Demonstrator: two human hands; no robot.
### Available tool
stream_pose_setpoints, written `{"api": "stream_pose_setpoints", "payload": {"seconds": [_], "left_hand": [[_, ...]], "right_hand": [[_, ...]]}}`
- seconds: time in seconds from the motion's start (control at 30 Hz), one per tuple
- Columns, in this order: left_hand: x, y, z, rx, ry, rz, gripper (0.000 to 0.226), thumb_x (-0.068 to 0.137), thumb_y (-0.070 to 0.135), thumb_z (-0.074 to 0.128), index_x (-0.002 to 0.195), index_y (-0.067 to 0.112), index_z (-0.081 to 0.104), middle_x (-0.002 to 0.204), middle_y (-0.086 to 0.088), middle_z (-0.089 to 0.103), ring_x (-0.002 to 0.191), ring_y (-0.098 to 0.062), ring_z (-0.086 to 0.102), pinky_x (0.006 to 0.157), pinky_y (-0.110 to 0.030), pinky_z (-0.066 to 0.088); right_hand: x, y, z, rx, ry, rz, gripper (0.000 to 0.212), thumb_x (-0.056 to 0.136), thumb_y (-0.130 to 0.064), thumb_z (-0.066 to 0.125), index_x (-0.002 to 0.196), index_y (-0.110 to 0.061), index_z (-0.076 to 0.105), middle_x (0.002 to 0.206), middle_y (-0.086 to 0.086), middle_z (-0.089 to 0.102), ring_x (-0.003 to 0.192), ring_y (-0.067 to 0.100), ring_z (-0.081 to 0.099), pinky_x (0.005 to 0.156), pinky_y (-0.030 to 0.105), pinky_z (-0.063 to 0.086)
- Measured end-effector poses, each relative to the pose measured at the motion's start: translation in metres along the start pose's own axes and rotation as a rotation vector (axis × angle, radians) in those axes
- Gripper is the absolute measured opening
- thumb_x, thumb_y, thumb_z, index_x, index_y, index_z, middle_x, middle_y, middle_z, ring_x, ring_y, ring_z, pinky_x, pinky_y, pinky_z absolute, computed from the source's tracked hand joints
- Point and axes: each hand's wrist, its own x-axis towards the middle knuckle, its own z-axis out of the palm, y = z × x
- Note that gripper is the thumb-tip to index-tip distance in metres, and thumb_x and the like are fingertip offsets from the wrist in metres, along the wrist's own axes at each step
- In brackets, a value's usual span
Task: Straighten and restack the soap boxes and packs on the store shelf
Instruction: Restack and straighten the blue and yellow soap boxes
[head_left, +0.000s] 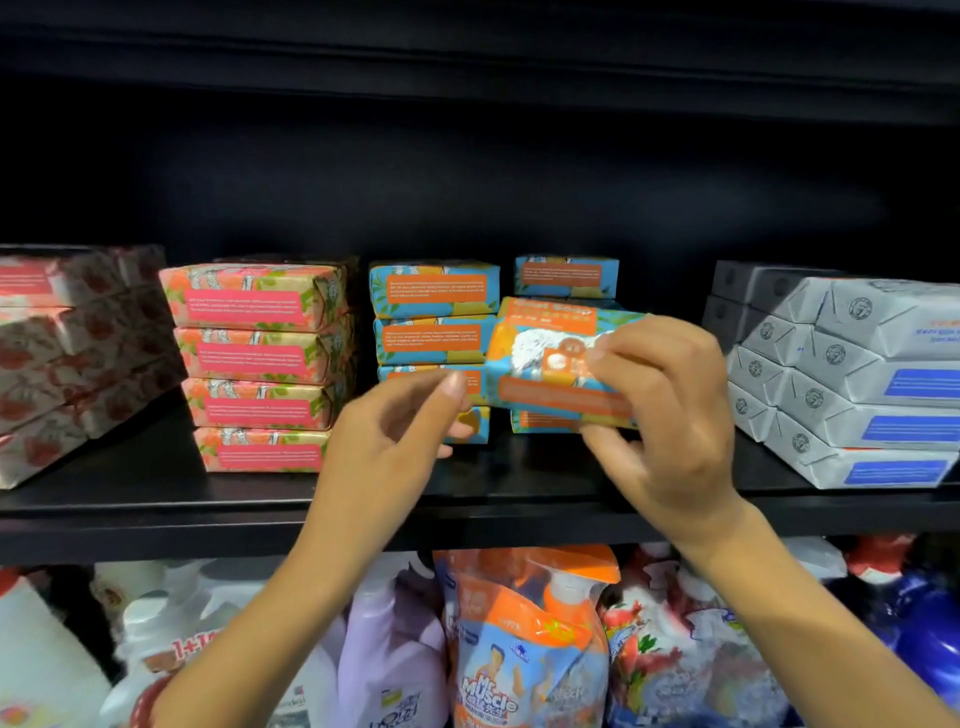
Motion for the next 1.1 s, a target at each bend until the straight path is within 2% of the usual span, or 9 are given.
{"api": "stream_pose_setpoints", "payload": {"seconds": [0.1, 0.23, 0.37, 0.47, 0.63, 0.77, 0.93, 1.03, 1.1], "left_hand": [[0.01, 0.011, 0.002, -0.205, -0.154, -0.19, 0.034, 0.07, 0.056, 0.068, 0.079, 0.024, 0.077, 0.08, -0.003, 0.074, 0.077, -0.014, 0.071, 0.065, -0.024, 0.056], [0.005, 0.01, 0.003, -0.282, -0.112, -0.118, 0.03, 0.069, 0.03, 0.077, 0.091, 0.01, 0.074, 0.093, -0.009, 0.074, 0.088, -0.023, 0.07, 0.078, -0.034, 0.056], [-0.004, 0.01, 0.0, -0.09, -0.009, 0.064, 0.031, 0.072, 0.027, 0.075, 0.099, 0.014, 0.07, 0.096, 0.002, 0.074, 0.092, -0.013, 0.069, 0.078, -0.024, 0.055], [-0.007, 0.007, -0.003, -0.112, -0.035, 0.101, 0.039, 0.073, 0.022, 0.077, 0.109, 0.012, 0.064, 0.104, 0.002, 0.071, 0.099, -0.013, 0.067, 0.083, -0.026, 0.053], [-0.009, 0.003, -0.005, -0.156, -0.136, 0.192, 0.044, 0.073, 0.009, 0.073, 0.113, 0.012, 0.053, 0.11, -0.002, 0.065, 0.106, -0.014, 0.062, 0.082, -0.022, 0.051], [-0.005, 0.004, -0.013, -0.085, -0.181, 0.145, 0.062, 0.063, 0.034, 0.079, 0.119, 0.02, 0.055, 0.116, 0.004, 0.064, 0.113, -0.013, 0.06, 0.087, -0.024, 0.051], [-0.001, 0.003, -0.022, 0.002, -0.307, 0.05, 0.059, 0.051, 0.038, 0.083, 0.107, 0.032, 0.064, 0.108, 0.008, 0.069, 0.099, -0.01, 0.066, 0.079, -0.024, 0.054], [-0.005, 0.002, -0.024, 0.085, -0.26, 0.146, 0.063, 0.053, 0.036, 0.084, 0.11, 0.029, 0.06, 0.108, 0.01, 0.067, 0.102, -0.01, 0.064, 0.08, -0.024, 0.054], [-0.004, 0.002, -0.024, 0.181, -0.219, 0.248, 0.065, 0.056, 0.031, 0.085, 0.114, 0.03, 0.056, 0.111, 0.013, 0.063, 0.107, -0.009, 0.061, 0.085, -0.025, 0.053]], "right_hand": [[-0.001, -0.013, 0.004, 0.035, 0.002, -0.076, 0.014, 0.093, -0.015, 0.053, 0.102, -0.004, 0.05, 0.107, 0.011, 0.048, 0.101, 0.025, 0.05, 0.093, 0.034, 0.043], [-0.005, -0.017, 0.003, 0.092, -0.17, -0.052, 0.032, 0.084, -0.02, 0.068, 0.106, -0.01, 0.046, 0.119, 0.007, 0.046, 0.114, 0.023, 0.047, 0.103, 0.035, 0.039], [-0.002, -0.016, -0.007, 0.354, -0.403, 0.351, 0.082, 0.066, -0.049, 0.076, 0.134, -0.026, 0.036, 0.136, -0.01, 0.038, 0.131, 0.006, 0.034, 0.108, 0.022, 0.031], [0.005, -0.018, -0.01, 0.509, -0.474, 0.578, 0.076, 0.067, -0.051, 0.073, 0.132, -0.04, 0.034, 0.131, -0.023, 0.04, 0.122, -0.011, 0.038, 0.094, 0.003, 0.033], [0.014, -0.02, -0.007, 0.437, -0.447, 0.517, 0.045, 0.071, -0.022, 0.079, 0.112, -0.014, 0.061, 0.108, -0.009, 0.059, 0.104, -0.004, 0.051, 0.085, 0.008, 0.041], [0.01, -0.026, -0.006, 0.304, -0.304, 0.289, 0.03, 0.073, -0.002, 0.072, 0.101, -0.004, 0.063, 0.103, 0.002, 0.061, 0.102, 0.008, 0.054, 0.089, 0.018, 0.045], [0.002, -0.028, -0.002, 0.294, -0.249, 0.13, 0.045, 0.067, 0.015, 0.06, 0.104, -0.01, 0.051, 0.112, 0.001, 0.052, 0.115, 0.015, 0.049, 0.1, 0.024, 0.04], [0.002, -0.023, -0.003, 0.341, -0.361, 0.224, 0.049, 0.074, -0.008, 0.074, 0.116, -0.015, 0.048, 0.127, -0.003, 0.047, 0.126, 0.01, 0.041, 0.104, 0.018, 0.034], [0.005, -0.02, -0.006, 0.497, -0.478, 0.478, 0.078, 0.067, -0.033, 0.081, 0.132, -0.024, 0.039, 0.137, -0.01, 0.04, 0.129, -0.001, 0.036, 0.102, 0.01, 0.032]]}}
